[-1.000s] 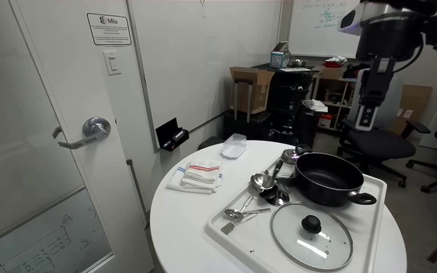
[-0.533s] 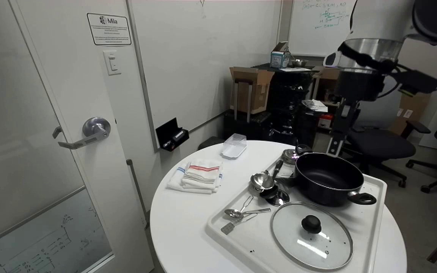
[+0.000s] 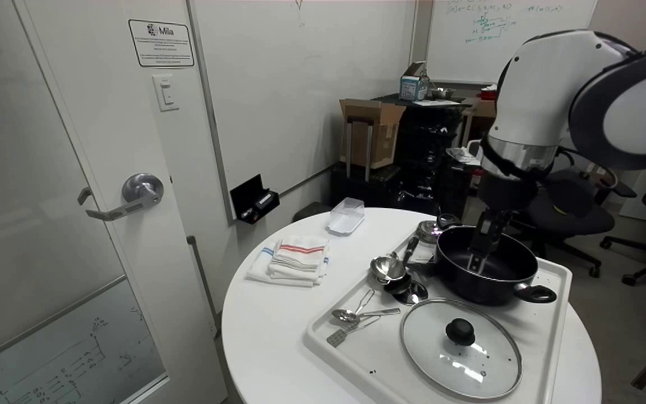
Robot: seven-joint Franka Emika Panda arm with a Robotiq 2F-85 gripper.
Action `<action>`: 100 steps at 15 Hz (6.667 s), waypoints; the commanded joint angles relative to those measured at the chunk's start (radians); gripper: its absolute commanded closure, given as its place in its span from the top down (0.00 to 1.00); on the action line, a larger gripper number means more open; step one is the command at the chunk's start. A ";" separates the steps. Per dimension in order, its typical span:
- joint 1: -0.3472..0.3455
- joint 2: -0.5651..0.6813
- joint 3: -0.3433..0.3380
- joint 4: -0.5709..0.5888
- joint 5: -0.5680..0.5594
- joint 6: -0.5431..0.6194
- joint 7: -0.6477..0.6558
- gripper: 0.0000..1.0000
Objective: Put the glass lid on the black pot
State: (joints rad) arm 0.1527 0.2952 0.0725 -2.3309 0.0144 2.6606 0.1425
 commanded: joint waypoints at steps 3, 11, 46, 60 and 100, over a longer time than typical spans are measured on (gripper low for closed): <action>0.030 0.149 -0.055 0.034 -0.074 0.109 0.063 1.00; 0.068 0.338 -0.114 0.096 -0.063 0.240 0.060 1.00; 0.077 0.406 -0.066 0.104 -0.034 0.292 -0.004 0.25; 0.035 0.114 -0.047 -0.049 -0.018 0.268 0.012 0.25; -0.118 0.362 -0.286 0.354 0.115 -0.038 0.377 0.25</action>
State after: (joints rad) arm 0.0415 0.6537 -0.2073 -2.0089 0.1110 2.6646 0.5000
